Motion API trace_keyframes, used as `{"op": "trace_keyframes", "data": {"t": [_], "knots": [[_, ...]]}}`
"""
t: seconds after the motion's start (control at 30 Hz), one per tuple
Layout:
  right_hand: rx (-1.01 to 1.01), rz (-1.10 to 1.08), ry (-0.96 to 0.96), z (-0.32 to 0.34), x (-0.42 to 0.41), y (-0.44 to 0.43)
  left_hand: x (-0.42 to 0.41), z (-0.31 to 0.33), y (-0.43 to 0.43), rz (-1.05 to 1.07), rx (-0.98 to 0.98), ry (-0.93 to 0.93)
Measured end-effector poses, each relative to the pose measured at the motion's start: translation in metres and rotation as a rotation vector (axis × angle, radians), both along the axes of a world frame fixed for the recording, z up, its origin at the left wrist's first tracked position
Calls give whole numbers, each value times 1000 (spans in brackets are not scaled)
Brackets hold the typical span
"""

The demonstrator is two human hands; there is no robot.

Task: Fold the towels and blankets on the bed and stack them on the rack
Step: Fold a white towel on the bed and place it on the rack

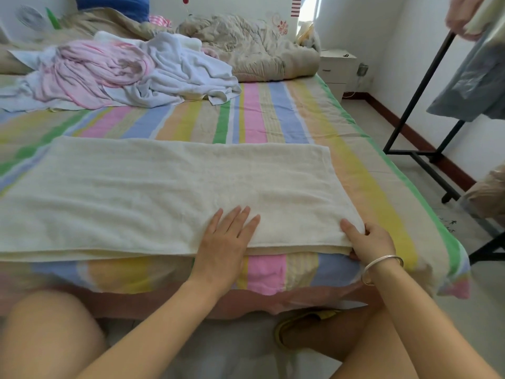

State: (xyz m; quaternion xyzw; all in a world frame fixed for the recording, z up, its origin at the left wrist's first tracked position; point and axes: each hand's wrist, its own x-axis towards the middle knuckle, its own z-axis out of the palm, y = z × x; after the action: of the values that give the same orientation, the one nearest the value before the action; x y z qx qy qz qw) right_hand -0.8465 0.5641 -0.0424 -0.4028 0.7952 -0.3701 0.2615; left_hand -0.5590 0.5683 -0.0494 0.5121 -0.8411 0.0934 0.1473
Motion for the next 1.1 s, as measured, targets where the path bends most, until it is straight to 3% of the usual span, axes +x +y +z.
{"op": "trace_keyframes", "data": {"t": [0.13,0.33,0.4,0.57,0.77,0.83,0.97,1.03,1.1], "knots": [[-25,-3,-43,-3,2,3,3,17,-6,-55,-199,17],[53,-4,-503,8,6,13,4,-28,4,-12,54,-102],[75,14,-569,8,7,15,3,-28,5,-16,91,-94],[4,-65,-515,-1,11,15,3,-24,8,-35,131,-37],[-146,-96,-319,-1,20,12,-20,2,-4,37,88,240],[-169,-166,-468,0,23,8,-27,8,-16,-6,15,186],[-188,-248,-1094,11,39,1,-33,13,-37,-44,65,-16],[-278,-175,-1150,13,52,0,-32,8,-44,-18,207,-128],[-418,-132,-1084,6,66,-2,-32,3,-49,-17,336,-159]]}}
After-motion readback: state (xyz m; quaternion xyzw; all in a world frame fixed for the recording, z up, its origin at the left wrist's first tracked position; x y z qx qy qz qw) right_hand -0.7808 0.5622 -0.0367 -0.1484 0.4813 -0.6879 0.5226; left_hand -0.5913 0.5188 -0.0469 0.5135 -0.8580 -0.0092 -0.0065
